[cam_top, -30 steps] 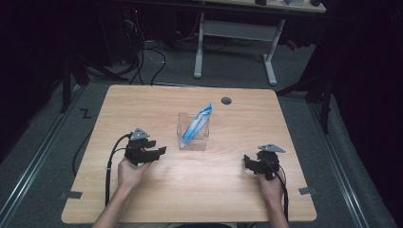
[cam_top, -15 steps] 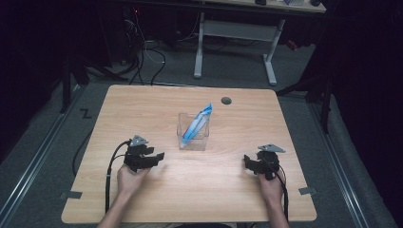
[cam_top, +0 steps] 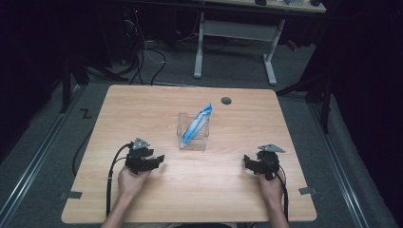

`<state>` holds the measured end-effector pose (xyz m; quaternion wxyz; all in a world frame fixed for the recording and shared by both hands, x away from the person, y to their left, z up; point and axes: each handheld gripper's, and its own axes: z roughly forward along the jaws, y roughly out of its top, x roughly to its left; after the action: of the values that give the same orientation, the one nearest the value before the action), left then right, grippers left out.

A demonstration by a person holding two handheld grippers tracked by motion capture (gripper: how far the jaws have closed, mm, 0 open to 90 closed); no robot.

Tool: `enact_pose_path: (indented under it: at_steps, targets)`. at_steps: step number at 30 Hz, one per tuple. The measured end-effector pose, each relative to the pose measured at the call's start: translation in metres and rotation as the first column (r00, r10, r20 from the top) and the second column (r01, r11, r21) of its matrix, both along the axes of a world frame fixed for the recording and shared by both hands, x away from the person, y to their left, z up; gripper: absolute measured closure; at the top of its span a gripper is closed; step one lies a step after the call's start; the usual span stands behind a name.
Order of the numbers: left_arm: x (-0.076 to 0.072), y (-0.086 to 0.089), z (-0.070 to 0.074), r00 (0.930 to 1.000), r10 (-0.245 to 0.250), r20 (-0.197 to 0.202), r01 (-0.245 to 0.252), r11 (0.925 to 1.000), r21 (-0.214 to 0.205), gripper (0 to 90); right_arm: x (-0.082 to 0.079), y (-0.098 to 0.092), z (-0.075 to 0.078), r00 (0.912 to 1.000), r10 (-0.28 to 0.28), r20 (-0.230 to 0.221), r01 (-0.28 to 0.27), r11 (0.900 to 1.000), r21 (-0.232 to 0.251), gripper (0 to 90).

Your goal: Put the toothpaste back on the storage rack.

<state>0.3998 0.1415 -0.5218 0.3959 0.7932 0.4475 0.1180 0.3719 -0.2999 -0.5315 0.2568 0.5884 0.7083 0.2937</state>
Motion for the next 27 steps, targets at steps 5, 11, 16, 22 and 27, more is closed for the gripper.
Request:
enact_pose_path:
  at_steps: [5,11,16,22,27]
  targets:
    - [-0.001,-0.002,-0.004,0.9999,0.01,0.005,-0.01,0.9999,0.008,43.1,0.0,0.0,0.0,1.0,0.0,0.0,0.0,1.0,0.0,23.8]
    - [-0.003,0.0,-0.01,0.9996,0.029,0.006,-0.029,0.9995,0.008,43.2,0.0,0.0,0.0,1.0,0.0,0.0,0.0,1.0,0.0,23.8]
    - [-0.005,0.0,-0.011,0.9991,0.038,0.02,-0.038,0.9993,0.005,43.1,0.0,0.0,0.0,1.0,0.0,0.0,0.0,1.0,0.0,23.8]
    - [-0.007,0.0,-0.014,0.9976,0.051,0.046,-0.051,0.9987,-0.008,42.8,0.0,0.0,0.0,1.0,0.0,0.0,0.0,1.0,0.0,23.8]
    - [-0.007,-0.002,-0.014,0.9972,0.055,0.05,-0.055,0.9985,0.0,42.6,0.0,0.0,0.0,1.0,0.0,0.0,0.0,1.0,0.0,23.8]
